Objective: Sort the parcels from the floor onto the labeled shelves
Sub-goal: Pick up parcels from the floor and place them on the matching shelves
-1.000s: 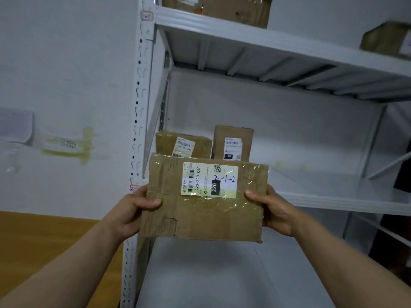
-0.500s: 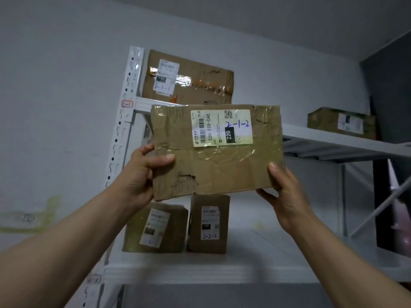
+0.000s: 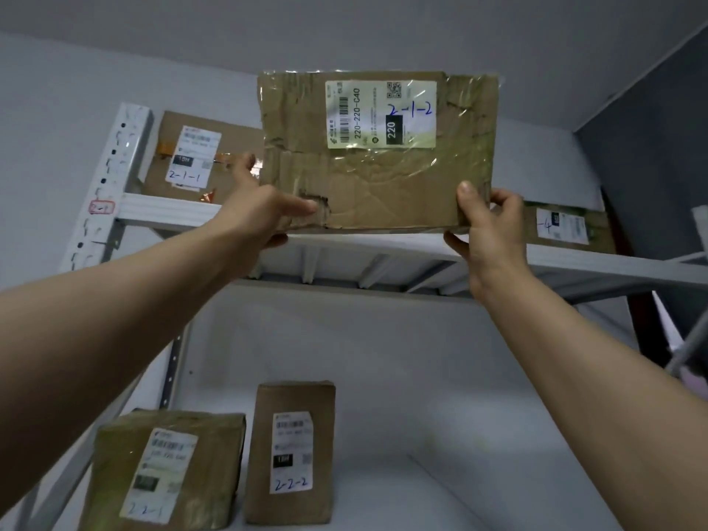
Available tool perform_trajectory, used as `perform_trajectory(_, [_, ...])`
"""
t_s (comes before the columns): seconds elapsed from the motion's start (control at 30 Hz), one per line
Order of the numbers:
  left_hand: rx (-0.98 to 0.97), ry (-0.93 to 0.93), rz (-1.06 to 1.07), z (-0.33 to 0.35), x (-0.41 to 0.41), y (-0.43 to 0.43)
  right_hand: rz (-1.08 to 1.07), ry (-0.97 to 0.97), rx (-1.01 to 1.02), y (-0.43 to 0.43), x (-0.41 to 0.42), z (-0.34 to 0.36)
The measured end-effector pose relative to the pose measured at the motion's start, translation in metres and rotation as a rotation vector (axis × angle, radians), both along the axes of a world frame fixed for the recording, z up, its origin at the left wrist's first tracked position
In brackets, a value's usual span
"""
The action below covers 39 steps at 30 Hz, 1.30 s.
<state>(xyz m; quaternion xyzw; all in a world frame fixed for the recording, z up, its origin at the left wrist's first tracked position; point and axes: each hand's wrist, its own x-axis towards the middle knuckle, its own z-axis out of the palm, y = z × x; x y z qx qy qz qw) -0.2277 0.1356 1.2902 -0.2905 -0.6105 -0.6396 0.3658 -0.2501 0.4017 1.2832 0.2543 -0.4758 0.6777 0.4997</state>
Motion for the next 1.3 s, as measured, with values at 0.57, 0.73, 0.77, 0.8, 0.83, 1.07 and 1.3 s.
perform_trajectory(0.57, [-0.016, 0.150, 0.397, 0.069, -0.101, 0.094, -0.204, -0.045, 0.159, 0.099, -0.103, 0.079])
perform_trajectory(0.73, [-0.034, 0.243, 0.523, 0.076, -0.133, 0.116, -0.351, -0.060, 0.153, 0.114, -0.131, 0.088])
perform_trajectory(0.77, [-0.063, 0.259, 0.544, 0.078, -0.139, 0.120, -0.371, -0.048, 0.138, 0.116, -0.136, 0.091])
perform_trajectory(0.8, [-0.097, 0.262, 0.576, 0.080, -0.146, 0.124, -0.397, -0.041, 0.133, 0.118, -0.141, 0.093])
perform_trajectory(0.83, [-0.133, 0.253, 0.618, 0.082, -0.151, 0.126, -0.425, -0.040, 0.142, 0.121, -0.147, 0.096])
perform_trajectory(1.07, [-0.472, 0.261, 1.051, 0.071, -0.189, 0.126, -0.632, -0.112, 0.272, 0.130, -0.195, 0.105])
perform_trajectory(1.3, [-0.614, 0.285, 1.318, 0.070, -0.213, 0.124, -0.782, -0.135, 0.422, 0.117, -0.217, 0.103])
